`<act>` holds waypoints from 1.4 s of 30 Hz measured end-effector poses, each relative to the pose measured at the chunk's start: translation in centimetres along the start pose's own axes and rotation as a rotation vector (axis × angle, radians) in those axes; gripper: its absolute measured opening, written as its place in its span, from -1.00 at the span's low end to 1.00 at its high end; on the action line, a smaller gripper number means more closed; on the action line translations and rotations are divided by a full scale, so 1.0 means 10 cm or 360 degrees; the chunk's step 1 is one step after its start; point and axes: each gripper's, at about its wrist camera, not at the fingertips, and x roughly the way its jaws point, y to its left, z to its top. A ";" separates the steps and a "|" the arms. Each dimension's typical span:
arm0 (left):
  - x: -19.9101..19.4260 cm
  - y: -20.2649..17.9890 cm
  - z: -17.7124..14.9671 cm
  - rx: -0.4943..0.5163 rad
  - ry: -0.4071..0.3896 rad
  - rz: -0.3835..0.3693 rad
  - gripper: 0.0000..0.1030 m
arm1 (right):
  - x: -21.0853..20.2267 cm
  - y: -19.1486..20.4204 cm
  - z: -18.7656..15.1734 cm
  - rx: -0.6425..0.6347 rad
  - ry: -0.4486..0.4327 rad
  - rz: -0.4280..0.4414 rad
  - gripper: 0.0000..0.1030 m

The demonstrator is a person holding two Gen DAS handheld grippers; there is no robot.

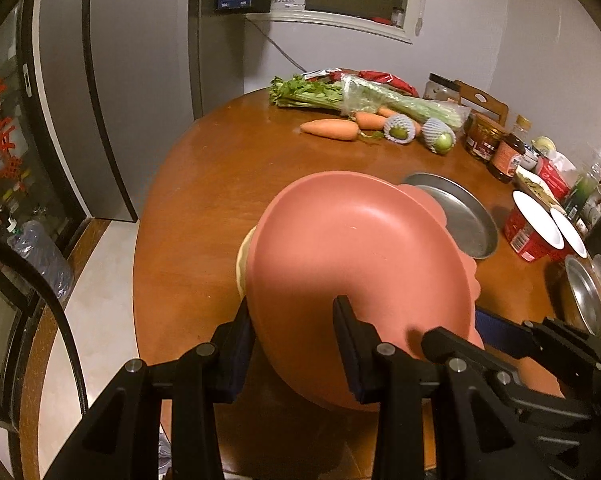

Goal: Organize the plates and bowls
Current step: 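Lift the pink plate with the left tool and lower it onto the cream plate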

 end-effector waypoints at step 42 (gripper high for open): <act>0.32 0.24 0.26 -0.0071 -0.0009 0.0039 -0.24 | -0.02 0.15 0.01 -0.0049 0.0030 0.0118 -0.09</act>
